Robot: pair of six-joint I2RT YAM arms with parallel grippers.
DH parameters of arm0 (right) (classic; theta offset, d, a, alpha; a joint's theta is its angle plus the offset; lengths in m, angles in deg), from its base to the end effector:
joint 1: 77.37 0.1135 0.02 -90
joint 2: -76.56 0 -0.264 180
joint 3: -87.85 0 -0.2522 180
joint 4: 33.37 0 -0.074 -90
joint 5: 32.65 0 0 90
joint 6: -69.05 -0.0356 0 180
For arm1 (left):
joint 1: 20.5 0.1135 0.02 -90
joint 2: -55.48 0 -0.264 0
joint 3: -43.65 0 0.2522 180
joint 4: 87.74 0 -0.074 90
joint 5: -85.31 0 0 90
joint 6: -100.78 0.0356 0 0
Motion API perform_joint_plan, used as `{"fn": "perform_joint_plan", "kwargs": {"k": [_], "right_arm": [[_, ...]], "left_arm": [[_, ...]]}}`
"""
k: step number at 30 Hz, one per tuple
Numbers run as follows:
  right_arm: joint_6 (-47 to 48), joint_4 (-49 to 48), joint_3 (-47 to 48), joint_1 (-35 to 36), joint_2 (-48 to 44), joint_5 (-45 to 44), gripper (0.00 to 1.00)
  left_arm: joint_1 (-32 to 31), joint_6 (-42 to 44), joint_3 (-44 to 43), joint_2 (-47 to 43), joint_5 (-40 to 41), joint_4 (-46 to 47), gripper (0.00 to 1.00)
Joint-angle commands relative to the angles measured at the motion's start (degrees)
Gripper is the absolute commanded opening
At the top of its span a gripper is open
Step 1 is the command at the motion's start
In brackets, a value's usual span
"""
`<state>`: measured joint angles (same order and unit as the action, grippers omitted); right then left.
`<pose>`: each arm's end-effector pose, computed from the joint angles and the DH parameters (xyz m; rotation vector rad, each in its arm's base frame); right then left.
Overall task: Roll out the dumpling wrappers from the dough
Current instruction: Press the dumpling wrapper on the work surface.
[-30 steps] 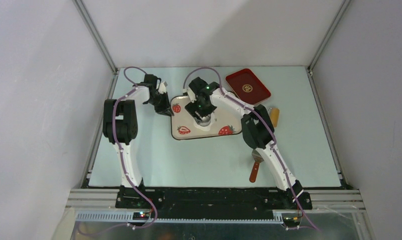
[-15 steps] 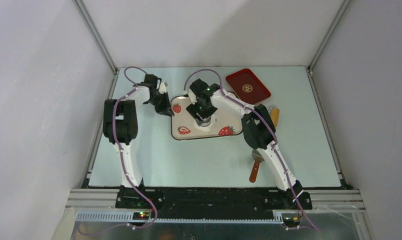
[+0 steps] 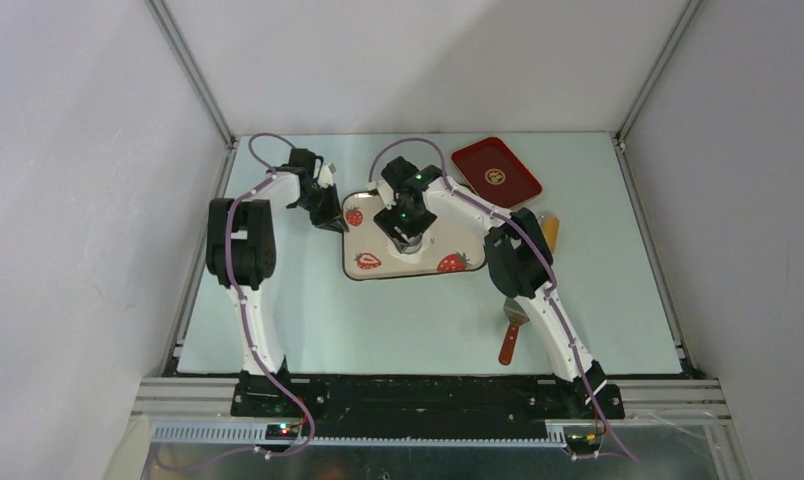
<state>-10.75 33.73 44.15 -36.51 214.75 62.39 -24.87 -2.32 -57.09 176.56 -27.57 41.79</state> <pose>0.3822 0.3348 0.1790 -1.2273 2.5166 0.2561 0.4256 -0.0464 0.1511 -0.1178 2.8043 -0.6331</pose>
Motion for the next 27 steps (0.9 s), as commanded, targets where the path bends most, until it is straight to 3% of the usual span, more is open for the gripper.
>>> {"fn": "perform_joint_plan", "kwargs": {"k": [1,7,11,19,27], "right_arm": [[0.7,2.0,1.5,-0.4,-4.0,2.0,0.73],[2.9,2.3,0.3,0.0,-4.3,2.5,0.37],[5.2,2.1,-2.1,0.3,-5.3,3.7,0.27],[9.0,3.4,-4.0,0.1,-6.1,7.3,0.18],[11.6,4.9,-6.1,0.0,-7.6,12.2,0.15]], "left_arm": [[-0.9,1.7,1.2,-0.4,3.0,-0.3,0.00],[-0.8,1.7,1.2,-0.4,3.1,-0.2,0.00],[-0.8,1.6,0.9,-0.2,3.3,-0.3,0.00],[-0.8,1.9,0.4,-0.5,4.8,-0.3,0.00],[-0.7,1.7,0.3,-0.5,5.2,-0.3,0.00]]}}
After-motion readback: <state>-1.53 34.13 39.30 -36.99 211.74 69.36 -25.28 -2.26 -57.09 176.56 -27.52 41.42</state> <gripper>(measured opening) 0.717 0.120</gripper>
